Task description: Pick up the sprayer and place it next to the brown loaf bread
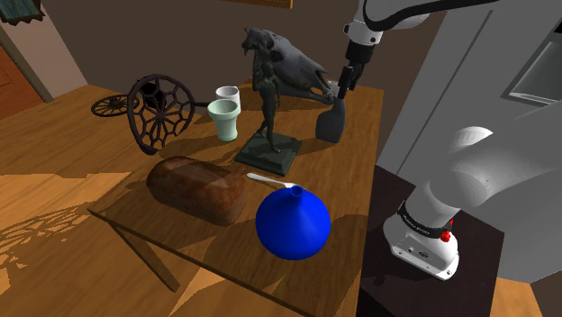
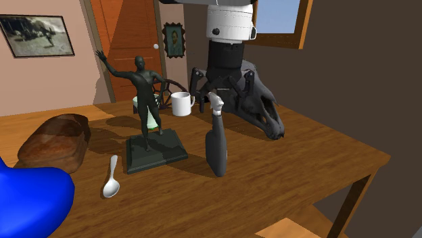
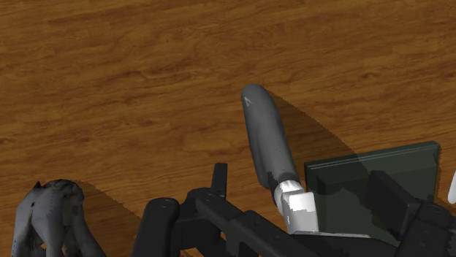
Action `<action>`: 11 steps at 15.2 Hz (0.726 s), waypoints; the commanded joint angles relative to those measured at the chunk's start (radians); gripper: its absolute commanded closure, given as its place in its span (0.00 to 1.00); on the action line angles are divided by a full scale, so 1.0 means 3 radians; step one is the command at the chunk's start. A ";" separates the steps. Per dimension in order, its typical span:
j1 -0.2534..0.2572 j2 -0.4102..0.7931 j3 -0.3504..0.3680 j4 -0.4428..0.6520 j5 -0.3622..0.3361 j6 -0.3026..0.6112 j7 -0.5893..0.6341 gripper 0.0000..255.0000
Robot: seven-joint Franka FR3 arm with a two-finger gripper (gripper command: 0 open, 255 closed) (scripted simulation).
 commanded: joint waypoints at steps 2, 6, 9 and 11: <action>0.0000 0.0000 0.0000 0.0000 0.0000 0.0000 0.0000 1.00; 0.0000 0.0000 0.0000 0.0000 0.0000 0.0000 0.0000 1.00; 0.0000 0.0000 0.0000 0.0000 0.0000 0.0000 0.0000 1.00; 0.0001 -0.0008 0.0006 0.0039 0.0002 -0.0046 0.0003 1.00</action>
